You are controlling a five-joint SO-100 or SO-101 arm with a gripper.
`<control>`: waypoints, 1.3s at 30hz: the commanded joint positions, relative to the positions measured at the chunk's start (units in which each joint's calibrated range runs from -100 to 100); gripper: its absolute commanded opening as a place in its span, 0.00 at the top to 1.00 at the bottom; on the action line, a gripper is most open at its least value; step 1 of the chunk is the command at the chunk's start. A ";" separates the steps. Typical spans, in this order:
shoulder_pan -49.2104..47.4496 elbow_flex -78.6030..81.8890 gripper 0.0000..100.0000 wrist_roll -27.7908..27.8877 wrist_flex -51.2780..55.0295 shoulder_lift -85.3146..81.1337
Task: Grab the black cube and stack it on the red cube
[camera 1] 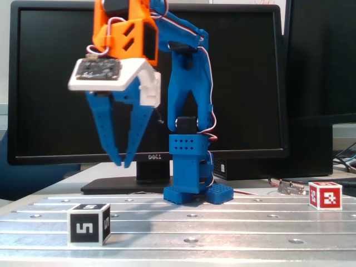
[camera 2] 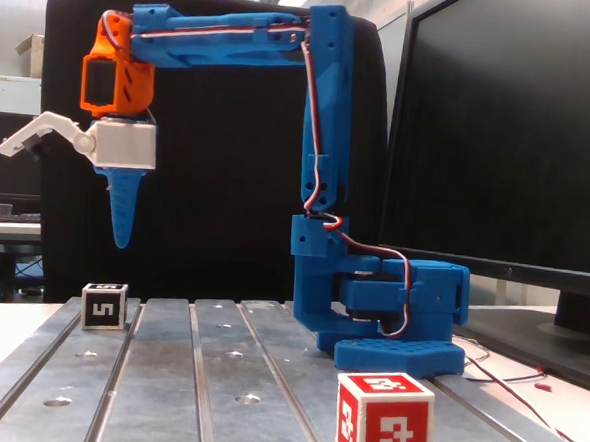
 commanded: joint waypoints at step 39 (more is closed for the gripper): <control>4.41 -5.21 0.99 2.84 -8.82 8.03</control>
